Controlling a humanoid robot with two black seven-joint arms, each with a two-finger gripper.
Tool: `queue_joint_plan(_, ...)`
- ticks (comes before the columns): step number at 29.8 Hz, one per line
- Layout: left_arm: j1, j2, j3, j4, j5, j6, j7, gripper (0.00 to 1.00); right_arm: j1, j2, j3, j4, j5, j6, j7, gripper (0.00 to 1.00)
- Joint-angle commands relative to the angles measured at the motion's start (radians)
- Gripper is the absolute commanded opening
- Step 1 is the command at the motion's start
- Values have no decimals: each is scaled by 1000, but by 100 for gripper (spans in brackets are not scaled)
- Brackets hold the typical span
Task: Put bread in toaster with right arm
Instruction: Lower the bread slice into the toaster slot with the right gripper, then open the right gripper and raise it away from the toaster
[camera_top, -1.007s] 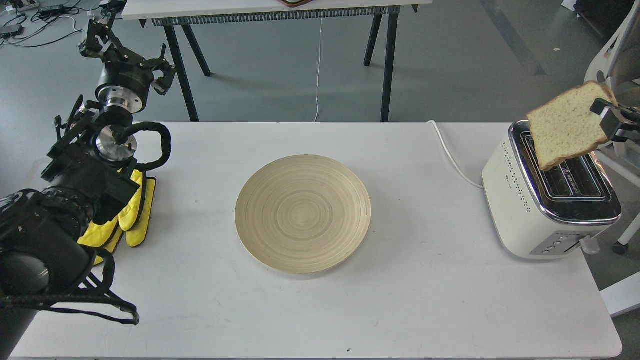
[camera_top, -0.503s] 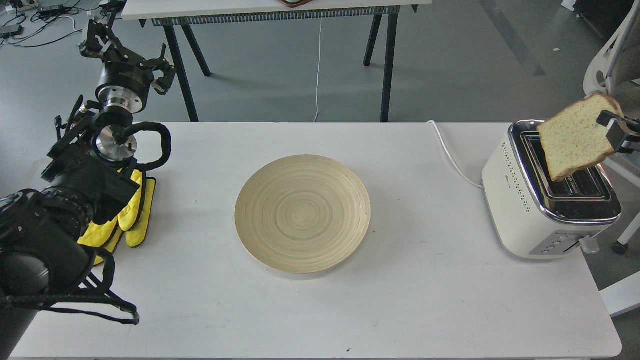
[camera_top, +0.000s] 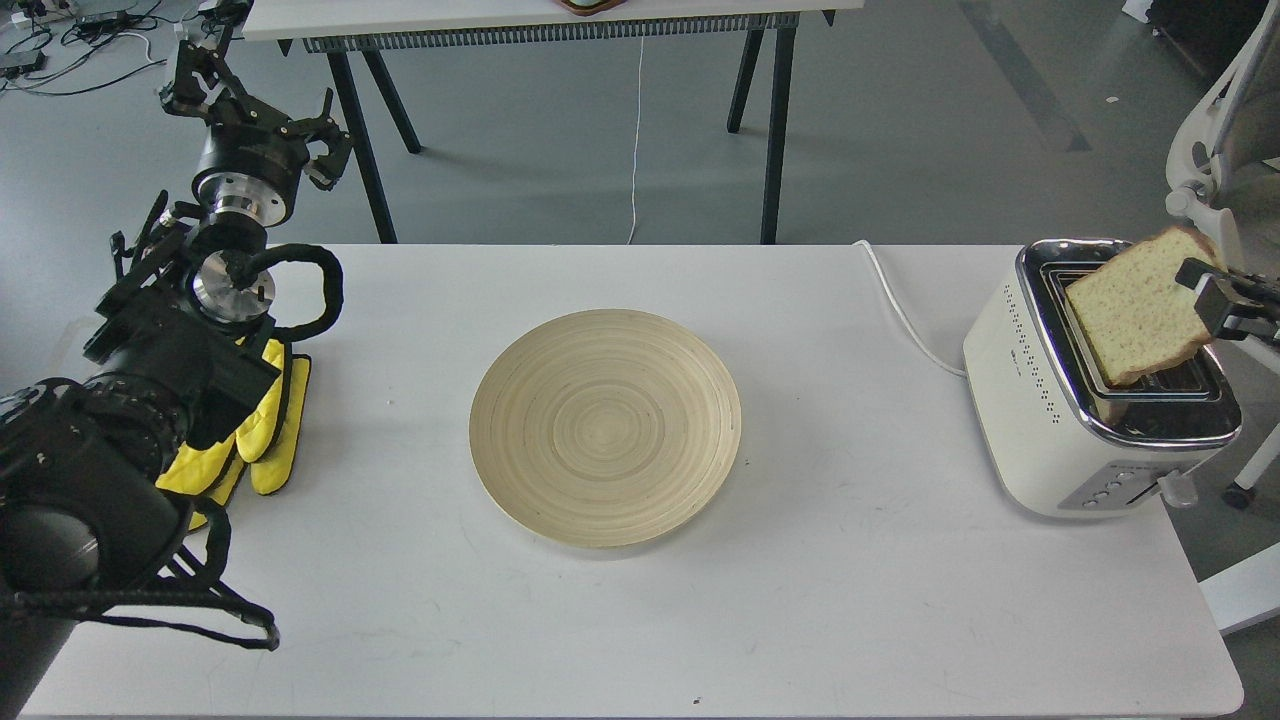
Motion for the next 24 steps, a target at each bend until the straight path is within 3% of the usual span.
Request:
queue_joint_plan(1, 0, 1, 0, 0, 0, 0, 0, 100, -10, 51, 5, -19, 15, -39, 2, 66)
queue_joint_plan(5, 0, 1, 0, 0, 0, 0, 0, 100, -10, 89, 22, -10, 17, -76, 5, 92)
queue_joint_plan(9, 0, 1, 0, 0, 0, 0, 0, 100, -10, 152, 78, -8, 49, -106, 5, 94)
queue_joint_plan(17, 0, -1, 0, 0, 0, 0, 0, 100, -11, 393, 264, -34, 509, -121, 6, 99)
queue_joint_plan(24, 0, 1, 0, 0, 0, 0, 0, 100, -28, 626, 457, -193, 647, -116, 20, 99)
